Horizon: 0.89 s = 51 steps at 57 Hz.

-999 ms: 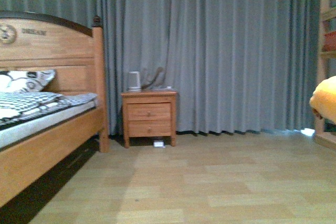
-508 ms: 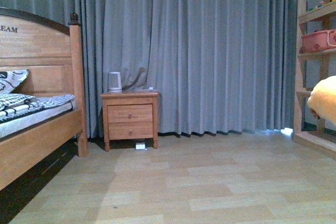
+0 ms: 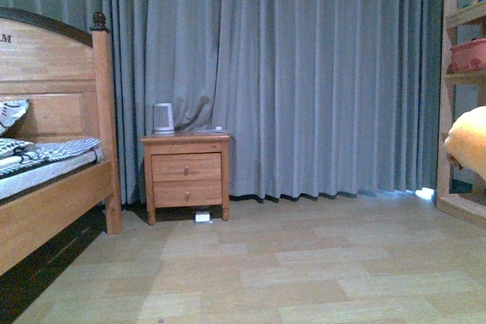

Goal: Put away toys

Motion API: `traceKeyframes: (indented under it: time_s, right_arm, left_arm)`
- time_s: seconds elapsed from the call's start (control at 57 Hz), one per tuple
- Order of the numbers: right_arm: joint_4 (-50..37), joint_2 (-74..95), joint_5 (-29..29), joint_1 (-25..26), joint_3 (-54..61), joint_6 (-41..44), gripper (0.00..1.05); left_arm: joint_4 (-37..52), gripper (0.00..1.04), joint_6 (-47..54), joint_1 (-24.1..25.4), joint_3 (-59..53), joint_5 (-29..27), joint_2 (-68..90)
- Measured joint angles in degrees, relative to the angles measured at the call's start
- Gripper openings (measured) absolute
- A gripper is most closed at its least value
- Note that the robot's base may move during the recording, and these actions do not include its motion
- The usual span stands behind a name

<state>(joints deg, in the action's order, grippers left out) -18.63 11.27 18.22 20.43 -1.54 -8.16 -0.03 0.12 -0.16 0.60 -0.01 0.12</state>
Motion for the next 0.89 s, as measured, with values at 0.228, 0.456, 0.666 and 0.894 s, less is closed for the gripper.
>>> traceKeyframes:
  time_s: [0.228, 0.456, 0.666, 0.894]
  right_arm:
    - [0.0, 0.0, 0.0, 0.0, 0.0, 0.0, 0.2]
    - [0.0, -0.02, 0.0, 0.0, 0.02, 0.0, 0.2]
    - [0.0, 0.0, 0.0, 0.0, 0.02, 0.0, 0.2]
    - [0.0, 0.0, -0.02, 0.0, 0.02, 0.0, 0.2]
  left_arm:
    - [0.0, 0.99, -0.02, -0.02, 0.0, 0.0, -0.02]
    - [0.0, 0.99, -0.02, -0.02, 0.0, -0.02, -0.02]
    - [0.0, 0.99, -0.02, -0.02, 0.0, 0.02, -0.02]
    - [0.0, 0.99, -0.02, -0.02, 0.0, -0.02, -0.02]
